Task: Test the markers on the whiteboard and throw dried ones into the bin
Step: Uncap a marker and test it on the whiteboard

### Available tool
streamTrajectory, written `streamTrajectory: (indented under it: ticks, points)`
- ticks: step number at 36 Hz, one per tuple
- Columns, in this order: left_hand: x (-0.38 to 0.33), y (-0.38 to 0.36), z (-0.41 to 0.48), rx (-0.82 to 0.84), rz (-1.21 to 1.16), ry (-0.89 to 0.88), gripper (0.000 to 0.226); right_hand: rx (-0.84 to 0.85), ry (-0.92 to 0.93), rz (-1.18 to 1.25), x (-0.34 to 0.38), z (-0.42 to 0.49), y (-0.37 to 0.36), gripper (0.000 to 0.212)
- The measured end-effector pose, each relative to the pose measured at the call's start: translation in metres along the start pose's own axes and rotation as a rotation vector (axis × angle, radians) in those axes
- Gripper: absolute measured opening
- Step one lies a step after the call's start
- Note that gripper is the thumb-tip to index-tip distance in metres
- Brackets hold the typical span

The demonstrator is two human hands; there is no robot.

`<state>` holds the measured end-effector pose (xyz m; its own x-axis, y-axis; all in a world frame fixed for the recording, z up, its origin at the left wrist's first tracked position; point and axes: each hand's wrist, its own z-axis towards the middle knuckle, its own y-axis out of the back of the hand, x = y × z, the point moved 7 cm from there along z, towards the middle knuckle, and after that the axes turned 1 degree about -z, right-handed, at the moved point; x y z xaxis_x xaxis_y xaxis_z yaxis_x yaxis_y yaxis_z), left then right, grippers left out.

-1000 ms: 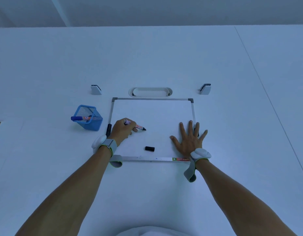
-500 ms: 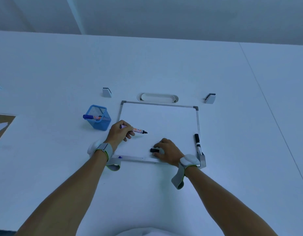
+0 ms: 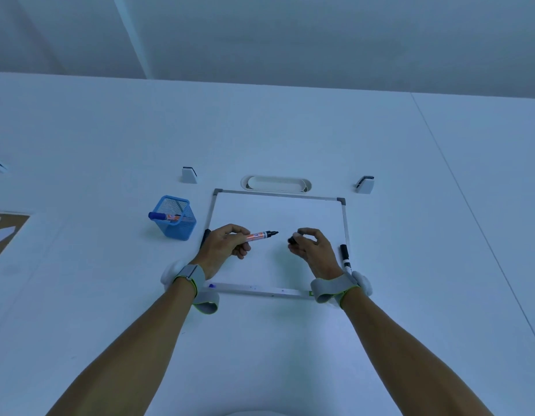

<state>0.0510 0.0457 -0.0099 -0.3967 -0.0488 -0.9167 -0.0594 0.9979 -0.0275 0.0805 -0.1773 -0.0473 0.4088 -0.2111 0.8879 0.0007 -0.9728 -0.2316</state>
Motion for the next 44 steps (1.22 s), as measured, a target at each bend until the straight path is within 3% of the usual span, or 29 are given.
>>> streamTrajectory:
  ticks: [8,24,33,37,44]
  points:
    - [-0.006,-0.007,0.000,-0.002,0.038,-0.041,0.018,-0.017,0.049,0.073,0.000,0.003,-0.002,0.009]
    - [0.005,-0.017,0.001,0.137,0.134,0.015,0.012,0.119,0.013,-0.001,-0.002,-0.005,-0.031,0.010]
    - [-0.004,-0.030,0.004,0.181,0.383,-0.072,0.019,0.096,0.016,0.005,0.002,-0.003,-0.026,0.008]
    - [0.000,-0.036,0.006,0.248,0.624,-0.123,0.027,0.109,-0.019,-0.023,-0.002,-0.003,-0.020,0.009]
    - [0.023,-0.045,-0.001,0.370,0.835,-0.069,0.045,0.167,-0.109,-0.034,-0.013,-0.009,-0.022,0.017]
